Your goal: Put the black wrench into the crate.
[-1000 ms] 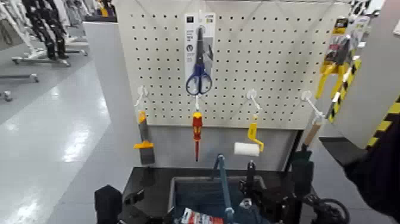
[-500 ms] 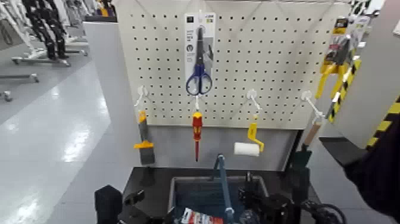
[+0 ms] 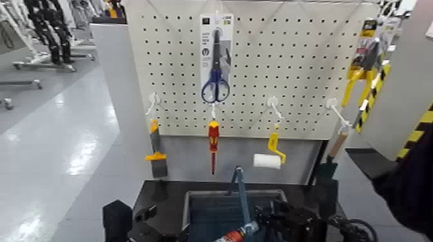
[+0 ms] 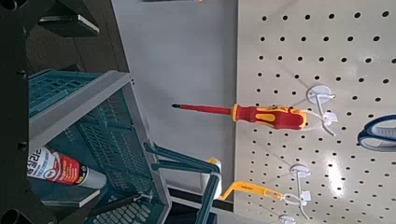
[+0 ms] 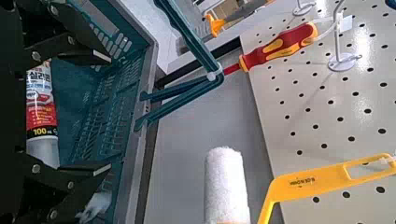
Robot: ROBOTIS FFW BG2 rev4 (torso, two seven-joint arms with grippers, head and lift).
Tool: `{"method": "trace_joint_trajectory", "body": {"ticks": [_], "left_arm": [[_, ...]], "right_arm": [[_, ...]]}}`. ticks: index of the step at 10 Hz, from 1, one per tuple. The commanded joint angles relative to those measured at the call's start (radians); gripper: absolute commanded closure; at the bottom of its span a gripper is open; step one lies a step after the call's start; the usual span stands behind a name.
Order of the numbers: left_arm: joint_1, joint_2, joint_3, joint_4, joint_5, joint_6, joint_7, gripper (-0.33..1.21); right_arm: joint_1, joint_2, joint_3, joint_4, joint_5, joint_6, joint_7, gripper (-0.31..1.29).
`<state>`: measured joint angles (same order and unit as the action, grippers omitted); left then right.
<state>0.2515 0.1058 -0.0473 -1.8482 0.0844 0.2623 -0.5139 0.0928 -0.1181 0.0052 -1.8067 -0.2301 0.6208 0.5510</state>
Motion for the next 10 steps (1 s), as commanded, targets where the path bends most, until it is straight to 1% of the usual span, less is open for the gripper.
{"method": "trace_joint_trajectory", "body": {"ticks": [1,2,3,4,5,6,8,9,10], "left_arm": [[0.000,0.000,0.000,0.000,0.000,0.000,-0.001,0.10],[0.000,0.000,0.001,0.000,0.000,0.000,-0.001,0.10],[0.000,0.000,0.001,0.000,0.000,0.000,-0.003,0.10],[0.000,-0.002,0.004,0.000,0.000,0.000,-0.003,0.10],[0.000,-0.002,0.004,0.000,0.000,0.002,-0.003,0.10],[0.002,-0.002,0.006,0.000,0.000,0.002,-0.003,0.10],[0.003,-0.003,0.009,0.000,0.000,0.002,-0.005,0.10],[0.005,-0.005,0.012,0.000,0.000,0.003,-0.005,0.10],[0.005,-0.005,0.014,0.000,-0.002,0.003,-0.005,0.10]], "right_arm": [[0.008,0.005,-0.008,-0.002,0.000,-0.032,0.007,0.34],[0.012,0.006,-0.013,-0.002,0.000,-0.053,0.010,0.23],[0.022,0.008,-0.019,-0.013,0.000,-0.090,0.007,0.11],[0.042,0.009,-0.024,-0.034,0.020,-0.145,-0.006,0.12],[0.073,0.009,-0.022,-0.068,0.043,-0.176,-0.037,0.12],[0.116,0.009,-0.022,-0.086,0.049,-0.239,-0.075,0.12],[0.217,0.015,-0.036,-0.132,0.058,-0.322,-0.152,0.13],[0.275,0.011,-0.019,-0.143,0.058,-0.441,-0.255,0.14],[0.321,0.011,-0.011,-0.154,0.063,-0.506,-0.315,0.14]]}}
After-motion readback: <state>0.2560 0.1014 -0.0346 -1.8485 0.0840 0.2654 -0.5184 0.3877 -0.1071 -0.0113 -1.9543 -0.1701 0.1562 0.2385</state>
